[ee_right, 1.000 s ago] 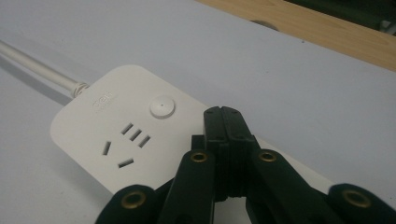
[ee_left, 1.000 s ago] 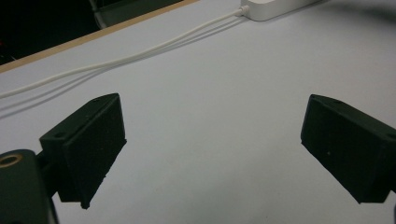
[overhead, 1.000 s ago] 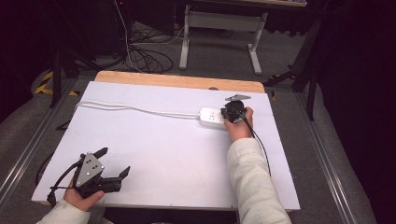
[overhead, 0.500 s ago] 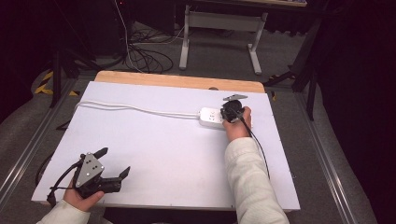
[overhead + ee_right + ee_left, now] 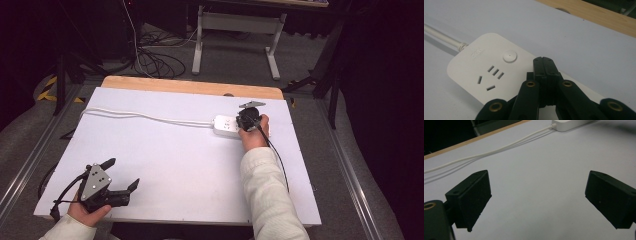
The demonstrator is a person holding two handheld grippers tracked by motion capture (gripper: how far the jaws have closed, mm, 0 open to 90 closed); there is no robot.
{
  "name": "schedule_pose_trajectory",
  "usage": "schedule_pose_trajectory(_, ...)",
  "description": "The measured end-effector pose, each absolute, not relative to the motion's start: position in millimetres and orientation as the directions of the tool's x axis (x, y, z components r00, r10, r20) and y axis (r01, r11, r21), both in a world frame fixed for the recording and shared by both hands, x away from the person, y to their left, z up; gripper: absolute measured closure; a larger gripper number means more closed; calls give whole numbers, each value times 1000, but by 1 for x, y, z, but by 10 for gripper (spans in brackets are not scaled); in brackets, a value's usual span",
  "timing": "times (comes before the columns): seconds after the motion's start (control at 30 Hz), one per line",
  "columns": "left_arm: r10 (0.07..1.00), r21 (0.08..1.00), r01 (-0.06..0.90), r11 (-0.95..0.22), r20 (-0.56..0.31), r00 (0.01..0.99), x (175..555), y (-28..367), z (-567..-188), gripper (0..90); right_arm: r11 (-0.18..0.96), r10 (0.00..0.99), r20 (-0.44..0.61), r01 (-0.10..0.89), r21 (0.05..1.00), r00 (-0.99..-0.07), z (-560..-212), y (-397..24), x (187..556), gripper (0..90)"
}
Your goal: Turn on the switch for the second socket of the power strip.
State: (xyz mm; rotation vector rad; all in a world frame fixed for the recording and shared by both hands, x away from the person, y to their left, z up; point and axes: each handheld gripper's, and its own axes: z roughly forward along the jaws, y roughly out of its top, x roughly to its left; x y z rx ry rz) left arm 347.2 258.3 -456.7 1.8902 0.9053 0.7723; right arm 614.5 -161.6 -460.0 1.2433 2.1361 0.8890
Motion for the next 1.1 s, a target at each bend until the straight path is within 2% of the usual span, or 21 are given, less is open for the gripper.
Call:
schedule_pose_trajectory(0.77, 827, 894, 282, -348, 152, 541, 347, 259, -456, 70, 365, 889, -98, 562, 742, -448, -459, -163, 615, 900)
schedule_pose_trajectory(0.9, 828, 893, 284, -349, 152, 540, 348, 258, -456, 70, 316, 896, -40, 572, 756, -442, -456, -168, 613, 900)
schedule_pose_trajectory(1.1, 829, 894, 281, -349, 154, 538, 347, 258, -456, 70, 301, 894, -35, 542, 785, -447, -449, -172, 608, 883)
